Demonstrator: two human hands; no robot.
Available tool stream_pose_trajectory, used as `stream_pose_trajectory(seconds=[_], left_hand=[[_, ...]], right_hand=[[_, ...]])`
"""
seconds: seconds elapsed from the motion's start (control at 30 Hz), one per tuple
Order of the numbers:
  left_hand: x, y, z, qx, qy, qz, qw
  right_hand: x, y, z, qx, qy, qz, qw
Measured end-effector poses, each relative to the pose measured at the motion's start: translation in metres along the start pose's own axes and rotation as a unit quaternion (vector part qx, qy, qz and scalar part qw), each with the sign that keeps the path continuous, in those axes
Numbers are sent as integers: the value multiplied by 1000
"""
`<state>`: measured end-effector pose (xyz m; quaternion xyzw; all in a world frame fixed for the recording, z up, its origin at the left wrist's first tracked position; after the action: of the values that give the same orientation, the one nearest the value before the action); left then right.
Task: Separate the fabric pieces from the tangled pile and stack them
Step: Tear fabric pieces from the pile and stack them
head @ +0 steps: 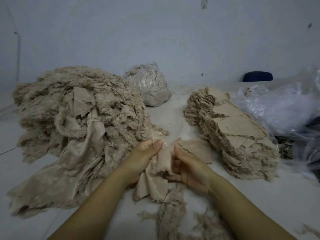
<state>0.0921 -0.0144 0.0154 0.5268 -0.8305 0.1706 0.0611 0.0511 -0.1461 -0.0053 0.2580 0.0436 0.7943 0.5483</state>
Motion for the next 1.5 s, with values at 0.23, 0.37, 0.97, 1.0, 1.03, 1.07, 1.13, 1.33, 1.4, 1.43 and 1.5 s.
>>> stream_pose_trajectory(seconds=[0.23, 0.37, 0.97, 1.0, 1.03, 1.07, 1.13, 1.33, 1.4, 1.43, 1.5], left_hand=[[-9, -3, -9, 43, -34, -89, 994], [-17, -3, -12, 41, -31, -141, 989], [-20, -9, -10, 21, -68, -99, 993], [-24, -9, -10, 24, -71, -123, 990], [-27, -9, -10, 24, -83, -139, 987], [-30, -9, -10, 20, -96, -146, 984], [-31, -9, -9, 17, -108, -147, 983], [-13, -8, -12, 55, -129, -59, 988], [-12, -8, -15, 74, -136, -67, 986], [-13, -7, -17, 78, -134, -77, 985], [-16, -5, -17, 58, -155, -62, 984]], right_hand=[[-5, 4, 5, -33, 22, -64, 997], [-20, 5, 7, -46, 23, -116, 992], [-21, -1, 40, -186, 38, -258, 947], [-29, -1, 49, -193, 75, -308, 928], [-38, 1, 55, -186, 134, -364, 903], [-47, 1, 59, -155, 219, -419, 867], [-58, 1, 52, -54, 403, -496, 767], [11, -5, 22, -119, 327, -178, 921], [25, -11, 8, -94, 292, -103, 946], [25, -12, 7, -103, 261, -125, 952], [18, -14, 10, -145, 219, -205, 943]])
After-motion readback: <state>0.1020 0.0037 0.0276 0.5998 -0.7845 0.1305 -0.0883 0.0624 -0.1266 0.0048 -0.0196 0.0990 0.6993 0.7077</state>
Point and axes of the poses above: each hand's wrist, its own y-axis away from the middle knuckle, its own x-axis out of the palm, z = x × y, the point moved 4 cm from there along -y, towards the middle knuckle, and after that the axes turned 13 degrees about x, right-handed, at the moved point
